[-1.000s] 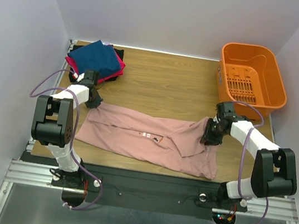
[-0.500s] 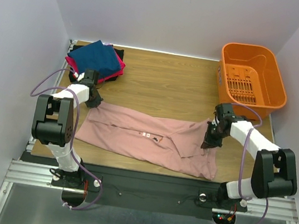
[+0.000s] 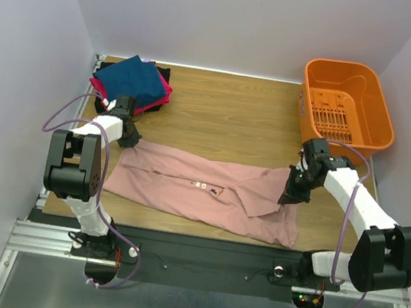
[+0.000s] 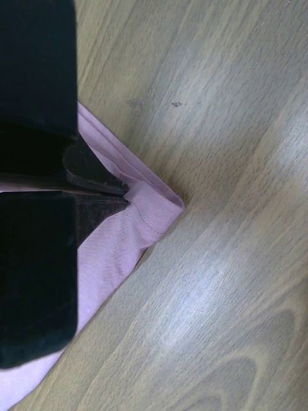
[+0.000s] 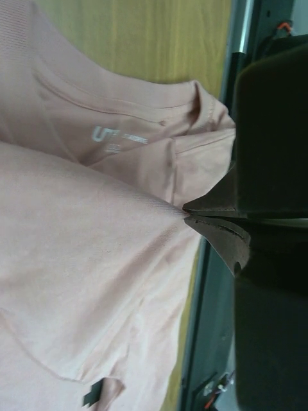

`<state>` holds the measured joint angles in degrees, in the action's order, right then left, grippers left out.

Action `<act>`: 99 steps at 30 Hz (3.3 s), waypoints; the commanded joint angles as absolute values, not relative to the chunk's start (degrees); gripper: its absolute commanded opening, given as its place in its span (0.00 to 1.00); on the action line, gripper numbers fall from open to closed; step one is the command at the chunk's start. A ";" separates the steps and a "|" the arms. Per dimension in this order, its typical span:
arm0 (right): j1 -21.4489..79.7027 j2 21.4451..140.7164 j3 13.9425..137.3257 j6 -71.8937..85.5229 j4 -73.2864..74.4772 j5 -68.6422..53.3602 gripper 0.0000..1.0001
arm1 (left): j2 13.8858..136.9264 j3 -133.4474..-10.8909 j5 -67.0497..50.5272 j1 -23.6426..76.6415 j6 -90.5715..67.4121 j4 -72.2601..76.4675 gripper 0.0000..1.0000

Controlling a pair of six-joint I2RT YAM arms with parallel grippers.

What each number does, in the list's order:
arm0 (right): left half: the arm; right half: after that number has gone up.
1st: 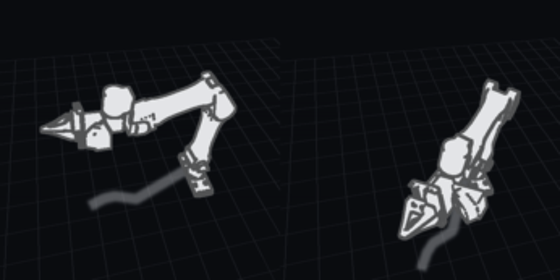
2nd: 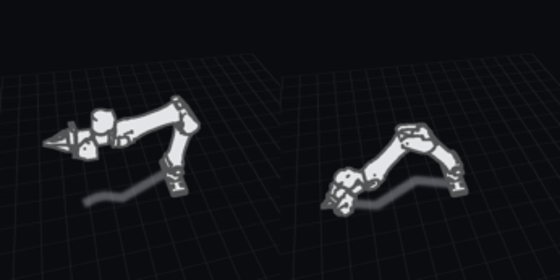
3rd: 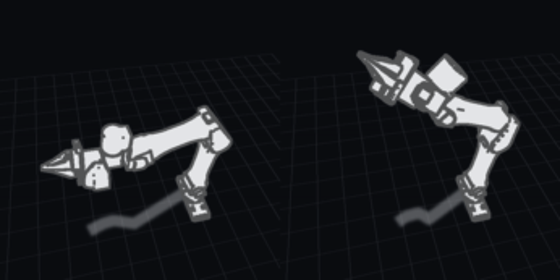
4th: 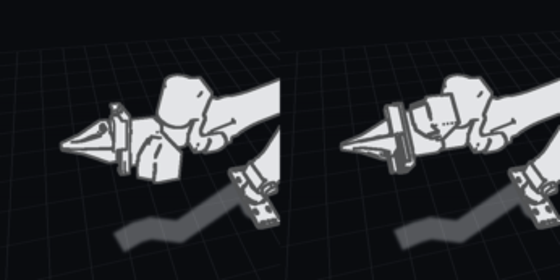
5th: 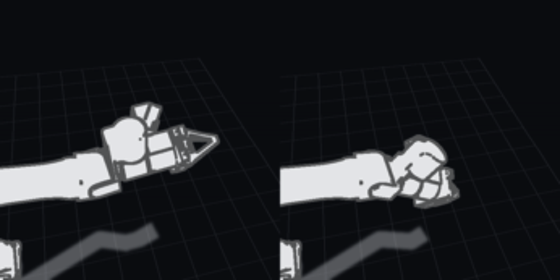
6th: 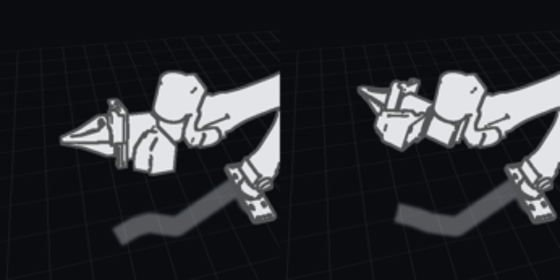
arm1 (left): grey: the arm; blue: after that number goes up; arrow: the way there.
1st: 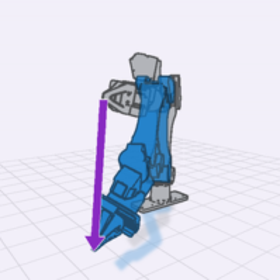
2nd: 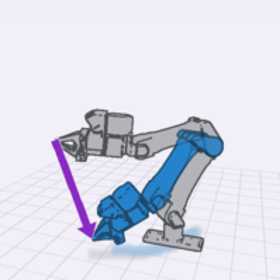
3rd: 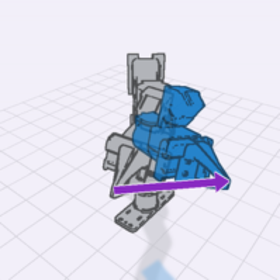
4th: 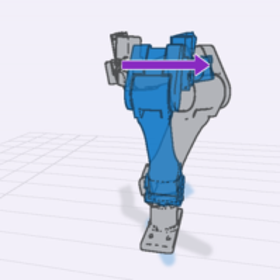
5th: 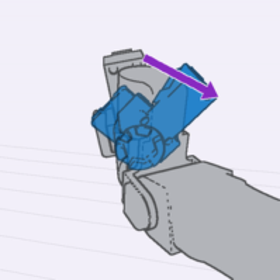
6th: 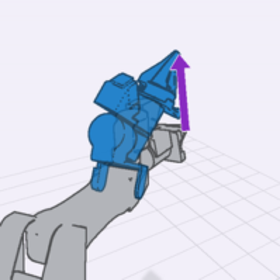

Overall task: Fold and stack the t-shirts
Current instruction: Fold the tshirt

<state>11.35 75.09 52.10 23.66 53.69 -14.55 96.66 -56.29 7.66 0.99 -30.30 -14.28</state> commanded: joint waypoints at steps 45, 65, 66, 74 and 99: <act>10.64 87.71 60.91 28.39 34.02 10.80 0.50 | 100.72 -57.57 7.38 -0.97 -26.54 -15.91 0.00; 10.63 91.23 57.65 25.93 27.86 12.30 0.56 | 101.16 -56.43 6.24 -2.37 -26.90 -15.29 0.00; 10.63 91.49 57.74 25.84 27.69 12.39 0.56 | 101.25 -56.43 6.24 -2.46 -27.07 -15.29 0.00; 10.63 92.38 57.22 25.66 26.72 14.15 0.13 | 101.07 -56.60 6.68 -2.90 -27.42 -15.73 0.00; 10.46 87.27 52.47 27.25 32.70 16.52 0.00 | 98.35 -55.19 7.38 -4.13 -30.06 -16.08 0.00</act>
